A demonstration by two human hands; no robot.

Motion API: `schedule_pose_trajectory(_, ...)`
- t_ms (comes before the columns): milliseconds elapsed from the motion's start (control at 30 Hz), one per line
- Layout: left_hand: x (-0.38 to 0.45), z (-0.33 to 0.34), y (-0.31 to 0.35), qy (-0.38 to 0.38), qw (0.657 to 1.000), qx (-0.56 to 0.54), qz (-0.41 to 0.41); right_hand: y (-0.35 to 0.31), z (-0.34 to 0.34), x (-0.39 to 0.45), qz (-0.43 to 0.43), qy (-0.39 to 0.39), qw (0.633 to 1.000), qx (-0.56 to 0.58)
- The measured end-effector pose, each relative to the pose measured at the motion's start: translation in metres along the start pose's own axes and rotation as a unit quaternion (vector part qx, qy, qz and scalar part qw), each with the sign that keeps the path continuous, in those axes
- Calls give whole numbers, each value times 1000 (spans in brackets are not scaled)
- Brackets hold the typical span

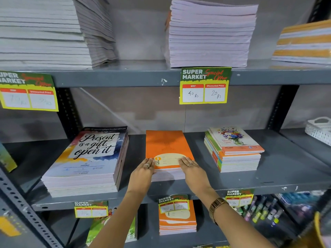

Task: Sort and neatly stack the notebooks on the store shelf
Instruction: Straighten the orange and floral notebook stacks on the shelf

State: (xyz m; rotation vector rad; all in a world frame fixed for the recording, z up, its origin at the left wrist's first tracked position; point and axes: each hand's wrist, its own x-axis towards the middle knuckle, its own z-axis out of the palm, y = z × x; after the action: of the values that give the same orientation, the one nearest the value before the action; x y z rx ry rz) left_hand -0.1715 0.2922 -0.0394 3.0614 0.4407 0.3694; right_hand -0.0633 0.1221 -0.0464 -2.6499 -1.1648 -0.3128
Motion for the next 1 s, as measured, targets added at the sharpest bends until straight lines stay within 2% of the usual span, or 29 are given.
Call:
schedule_pose_trajectory(333,1,2,-2,-15,1000,-6,4,0,2,-1,8,-2,1000,-19)
schedule_pose_trajectory(567,0,-2,4,-3,999,-50,-16,-3,0,2,34,-13,999,-17)
schedule_pose_trajectory(767,1,-11,5,45,997,-60,-11,-3,-5,-3,36,-26,999,30)
schedule_pose_trajectory(867,8,-17,9,65,998,-6,-5,12,-10,-14,5,13,1000,9)
schedule_pose_trajectory(1000,15,-15,28,59,996,52,-32,58,-22,-30,42,75,996,-19)
